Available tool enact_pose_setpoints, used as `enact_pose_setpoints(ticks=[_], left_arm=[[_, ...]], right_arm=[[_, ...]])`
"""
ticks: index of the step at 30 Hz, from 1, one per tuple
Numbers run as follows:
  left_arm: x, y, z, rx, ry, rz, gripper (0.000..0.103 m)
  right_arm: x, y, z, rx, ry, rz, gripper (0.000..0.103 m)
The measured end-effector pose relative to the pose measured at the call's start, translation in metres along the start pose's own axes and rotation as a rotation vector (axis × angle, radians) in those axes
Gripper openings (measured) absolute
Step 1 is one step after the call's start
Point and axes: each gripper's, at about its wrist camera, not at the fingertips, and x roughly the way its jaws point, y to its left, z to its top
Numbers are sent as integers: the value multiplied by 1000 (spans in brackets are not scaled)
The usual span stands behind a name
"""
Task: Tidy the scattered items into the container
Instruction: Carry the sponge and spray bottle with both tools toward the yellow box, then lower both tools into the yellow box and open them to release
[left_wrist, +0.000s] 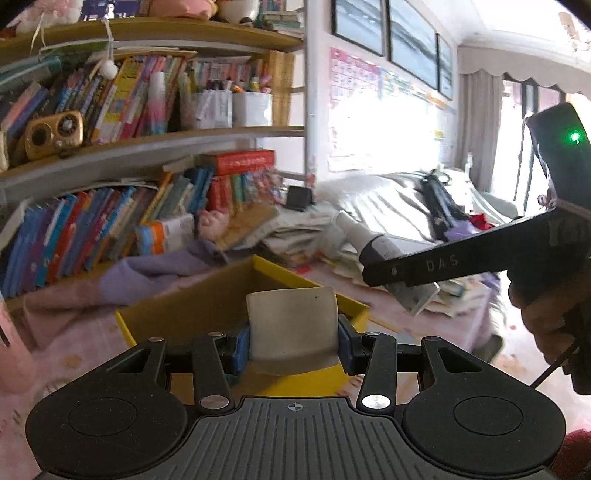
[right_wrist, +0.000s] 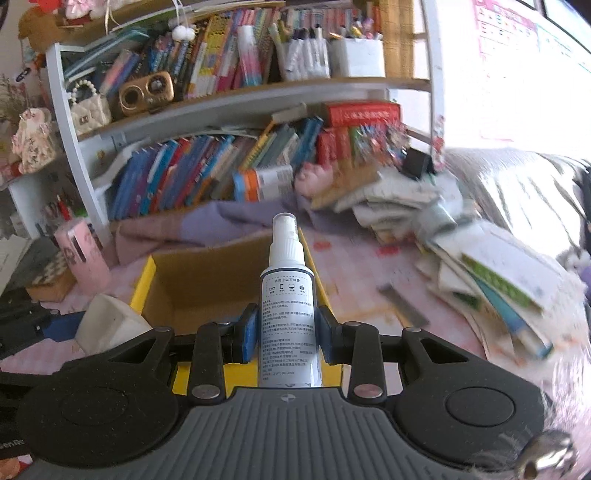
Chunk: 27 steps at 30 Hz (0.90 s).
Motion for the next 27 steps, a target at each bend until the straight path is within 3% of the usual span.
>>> enact_pose_setpoints(ticks=[13,24,27], left_arm=[[71,23,-5,-56,145,197,44],[110,28,-24,-59,311,275,44],[111,29,-25,-80,320,284,44]], right_arm=[[113,2,29,-126,158,158,31],[185,16,22,-266,326,234,31],[197,17,18,-277,377,266,31]])
